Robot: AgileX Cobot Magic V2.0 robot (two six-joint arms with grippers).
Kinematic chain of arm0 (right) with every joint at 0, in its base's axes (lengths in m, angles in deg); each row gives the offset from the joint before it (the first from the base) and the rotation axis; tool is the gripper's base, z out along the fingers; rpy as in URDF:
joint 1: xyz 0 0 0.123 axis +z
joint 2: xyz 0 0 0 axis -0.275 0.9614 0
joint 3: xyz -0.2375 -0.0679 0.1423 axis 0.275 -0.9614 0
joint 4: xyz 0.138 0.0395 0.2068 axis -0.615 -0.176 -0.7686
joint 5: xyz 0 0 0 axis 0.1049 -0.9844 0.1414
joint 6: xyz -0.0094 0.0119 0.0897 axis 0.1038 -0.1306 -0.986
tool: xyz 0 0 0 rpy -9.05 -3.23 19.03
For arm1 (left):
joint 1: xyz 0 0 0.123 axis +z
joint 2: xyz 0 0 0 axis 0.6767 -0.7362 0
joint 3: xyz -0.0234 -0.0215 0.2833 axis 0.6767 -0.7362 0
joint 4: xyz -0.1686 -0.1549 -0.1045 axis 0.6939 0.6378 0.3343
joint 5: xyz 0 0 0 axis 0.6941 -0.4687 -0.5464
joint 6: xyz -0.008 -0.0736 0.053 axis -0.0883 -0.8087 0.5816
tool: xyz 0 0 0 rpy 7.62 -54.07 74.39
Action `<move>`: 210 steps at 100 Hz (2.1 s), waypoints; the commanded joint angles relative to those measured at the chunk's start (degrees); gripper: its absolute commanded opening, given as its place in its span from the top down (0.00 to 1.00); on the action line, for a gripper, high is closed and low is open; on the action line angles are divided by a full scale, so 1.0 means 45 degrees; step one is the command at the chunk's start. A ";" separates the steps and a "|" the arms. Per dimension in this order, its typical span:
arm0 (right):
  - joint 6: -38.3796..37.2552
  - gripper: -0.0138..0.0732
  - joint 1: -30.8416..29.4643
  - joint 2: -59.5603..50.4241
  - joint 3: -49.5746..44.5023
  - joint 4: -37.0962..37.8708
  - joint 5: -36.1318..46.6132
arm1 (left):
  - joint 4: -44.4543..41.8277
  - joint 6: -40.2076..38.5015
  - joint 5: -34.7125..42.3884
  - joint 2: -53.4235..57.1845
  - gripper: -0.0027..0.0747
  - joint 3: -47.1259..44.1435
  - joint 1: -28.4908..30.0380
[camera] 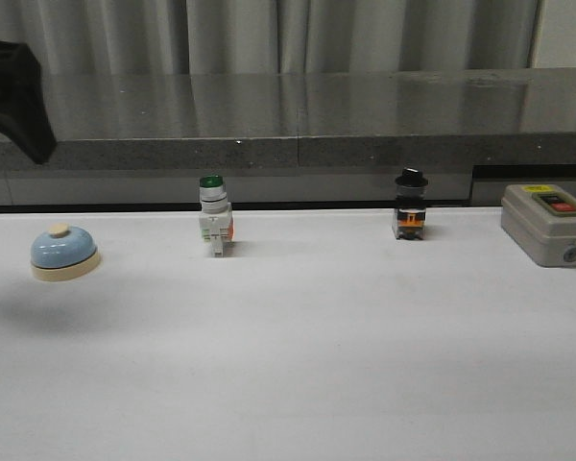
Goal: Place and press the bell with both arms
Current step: 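Lower the left gripper over the blue bell and grasp it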
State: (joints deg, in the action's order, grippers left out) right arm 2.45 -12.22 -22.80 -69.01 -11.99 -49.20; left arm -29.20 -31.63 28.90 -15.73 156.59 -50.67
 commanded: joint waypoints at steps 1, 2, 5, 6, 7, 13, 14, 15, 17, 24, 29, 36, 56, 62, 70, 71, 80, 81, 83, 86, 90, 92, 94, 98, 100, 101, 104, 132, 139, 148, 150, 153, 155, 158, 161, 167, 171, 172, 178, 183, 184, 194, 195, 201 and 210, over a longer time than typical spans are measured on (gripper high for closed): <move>0.0098 0.92 -0.0100 -0.0252 0.0244 -0.0047 0.1031 | 0.0084 0.0071 0.0583 -0.0484 0.14 0.1159 -0.0229; 0.0098 0.92 -0.0100 -0.0252 0.0244 -0.0047 0.1031 | 0.0088 0.0071 0.0583 -0.0628 0.14 0.1216 -0.0252; 0.0098 0.92 -0.0100 -0.0252 0.0244 -0.0047 0.1031 | 0.0080 0.0071 0.0583 -0.0908 0.14 0.1493 -0.0252; 0.0098 0.92 -0.0100 -0.0252 0.0244 -0.0047 0.1031 | 0.0080 0.0071 0.0583 -0.0977 0.14 0.1548 -0.0252; 0.0098 0.92 -0.0100 -0.0252 0.0244 -0.0047 0.1031 | 0.0080 0.0071 0.0583 -0.1112 0.14 0.1604 -0.0252; 0.0098 0.92 -0.0100 -0.0252 0.0244 -0.0047 0.1031 | -0.0022 0.0071 0.0583 -0.1649 0.14 0.2071 -0.0252; 0.0098 0.92 -0.0100 -0.0252 0.0244 -0.0047 0.1031 | -0.0066 0.0071 0.0583 -0.1781 0.14 0.2121 -0.0252; 0.0098 0.92 -0.0100 -0.0252 0.0244 -0.0047 0.1031 | -0.0095 0.0071 0.0583 -0.1841 0.14 0.2212 -0.0252; 0.0098 0.92 -0.0100 -0.0252 0.0244 -0.0047 0.1031 | -0.0166 0.0071 0.0583 -0.2028 0.14 0.2351 -0.0252; 0.0098 0.92 -0.0100 -0.0252 0.0244 -0.0047 0.1031 | -0.0317 0.0071 0.0583 -0.2600 0.14 0.2723 -0.0252; 0.0098 0.92 -0.0100 -0.0252 0.0244 -0.0047 0.1031 | -0.0317 0.0071 0.0583 -0.2944 0.14 0.2923 -0.0252; 0.0098 0.92 -0.0100 -0.0252 0.0244 -0.0047 0.1031 | -0.0317 0.0071 0.0583 -0.3366 0.14 0.3128 -0.0252; 0.0098 0.92 -0.0100 -0.0252 0.0244 -0.0047 0.1031 | -0.0317 0.0071 0.0733 -0.4243 0.14 0.3285 -0.0252; 0.0098 0.92 -0.0100 -0.0252 0.0244 -0.0047 0.1031 | -0.0317 0.0071 0.0732 -0.4435 0.14 0.3285 -0.0228; 0.0098 0.92 -0.0100 -0.0252 0.0244 -0.0047 0.1031 | -0.0420 0.0071 0.0732 -0.4717 0.14 0.3285 -0.0228; 0.0098 0.92 -0.0100 -0.0252 0.0244 -0.0047 0.1031 | -0.0418 0.0071 0.0732 -0.4741 0.14 0.3285 -0.0228; 0.0098 0.92 -0.0100 -0.0252 0.0244 -0.0047 0.1031 | -0.0418 0.0071 0.0732 -0.4888 0.14 0.3285 -0.0228; 0.0098 0.92 -0.0100 -0.0252 0.0244 -0.0047 0.1031 | -0.0418 0.0071 0.0732 -0.4916 0.14 0.3285 -0.0228; 0.0098 0.92 -0.0100 -0.0252 0.0244 -0.0047 0.1031 | -0.0418 0.0071 0.0732 -0.4918 0.14 0.3285 -0.0228; 0.0098 0.92 -0.0100 -0.0252 0.0244 -0.0047 0.1031 | -0.0418 0.0071 0.0732 -0.4936 0.14 0.3285 -0.0228; 0.0098 0.92 -0.0100 -0.0252 0.0244 -0.0047 0.1031 | -0.0418 0.0071 0.0732 -0.4936 0.16 0.3285 -0.0228; 0.0098 0.92 -0.0100 -0.0252 0.0244 -0.0047 0.1031 | -0.0418 0.0071 0.0732 -0.4936 0.17 0.3285 -0.0228; 0.0098 0.92 -0.0100 -0.0252 0.0244 -0.0047 0.1031 | -0.0418 0.0071 0.0732 -0.4936 0.19 0.3285 -0.0228; 0.0098 0.92 -0.0100 -0.0252 0.0244 -0.0047 0.1031 | -0.0418 0.0071 0.0732 -0.4946 0.25 0.3285 -0.0228; 0.0098 0.92 -0.0100 -0.0252 0.0244 -0.0047 0.1031 | -0.0418 0.0071 0.0706 -0.4946 0.27 0.3285 -0.0228; 0.0098 0.92 -0.0100 -0.0252 0.0244 -0.0047 0.1031 | -0.0418 0.0071 0.0705 -0.4946 0.30 0.3285 -0.0228; 0.0098 0.92 -0.0100 -0.0252 0.0244 -0.0047 0.1031 | -0.0418 0.0071 0.0682 -0.4946 0.35 0.3285 -0.0228; 0.0098 0.92 -0.0100 -0.0252 0.0244 -0.0047 0.1031 | -0.0466 0.0071 0.0165 -0.4922 0.69 0.3285 -0.0228; 0.0098 0.92 -0.0100 -0.0252 0.0244 -0.0047 0.1031 | -0.0466 0.0071 -0.0212 -0.4754 0.70 0.3285 -0.0228; 0.0098 0.92 -0.0100 -0.0252 0.0244 -0.0047 0.1031 | -0.0466 0.0071 -0.0790 -0.4335 0.70 0.3285 -0.0228; 0.0098 0.92 -0.0100 -0.0252 0.0244 -0.0047 0.1031 | -0.0466 0.0071 -0.0868 -0.4203 0.70 0.3285 -0.0228; 0.0098 0.92 -0.0100 -0.0252 0.0244 -0.0047 0.1031 | -0.0466 0.0071 -0.1127 -0.4004 0.70 0.3285 -0.0228; 0.0098 0.92 -0.0100 -0.0252 0.0244 -0.0047 0.1031 | -0.0466 0.0071 -0.1283 -0.3857 0.70 0.3285 -0.0228; 0.0098 0.92 -0.0100 -0.0252 0.0244 -0.0047 0.1031 | -0.0466 0.0071 -0.1501 -0.3626 0.70 0.3285 -0.0228; 0.0098 0.92 -0.0100 -0.0252 0.0244 -0.0047 0.1031 | -0.0466 0.0071 -0.1724 -0.3321 0.70 0.3285 -0.0228; 0.0098 0.92 -0.0100 -0.0252 0.0244 -0.0047 0.1031 | -0.0344 0.0071 -0.2187 -0.2821 0.70 0.3285 -0.0228; 0.0098 0.92 -0.0100 -0.0252 0.0244 -0.0047 0.1031 | -0.0224 0.0071 -0.2414 -0.2427 0.70 0.3285 -0.0228; 0.0098 0.92 -0.0100 -0.0252 0.0244 -0.0047 0.1031 | -0.0229 0.0071 -0.2504 -0.2365 0.70 0.3285 -0.0228; 0.0098 0.92 -0.0100 -0.0252 0.0244 -0.0047 0.1031 | -0.0165 0.0071 -0.2869 -0.1830 0.70 0.3285 -0.0313; 0.0098 0.92 -0.0100 -0.0252 0.0244 -0.0047 0.1031 | -0.0165 0.0071 -0.3250 -0.1463 0.70 0.3285 -0.0456; 0.0098 0.92 -0.0100 -0.0252 0.0244 -0.0047 0.1031 | -0.0165 0.0071 -0.3299 -0.1416 0.70 0.3285 -0.0512; 0.0098 0.92 -0.0100 -0.0252 0.0244 -0.0047 0.1031 | -0.0165 0.0071 -0.3705 -0.0884 0.70 0.3285 -0.1011; 0.0098 0.92 -0.0100 -0.0252 0.0244 -0.0047 0.1031 | -0.0165 0.0071 -0.3745 -0.0859 0.70 0.3285 -0.1056; 0.0098 0.92 -0.0100 -0.0252 0.0244 -0.0047 0.1031 | -0.0165 0.0071 -0.3768 -0.0729 0.70 0.3285 -0.1501; 0.0098 0.92 -0.0100 -0.0252 0.0244 -0.0047 0.1031 | -0.0165 0.0071 -0.3679 -0.0712 0.70 0.3285 -0.2331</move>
State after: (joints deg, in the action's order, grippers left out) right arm 2.45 -12.22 -22.80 -69.01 -11.99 -49.20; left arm -31.00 -31.20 11.08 -21.89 169.81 -57.68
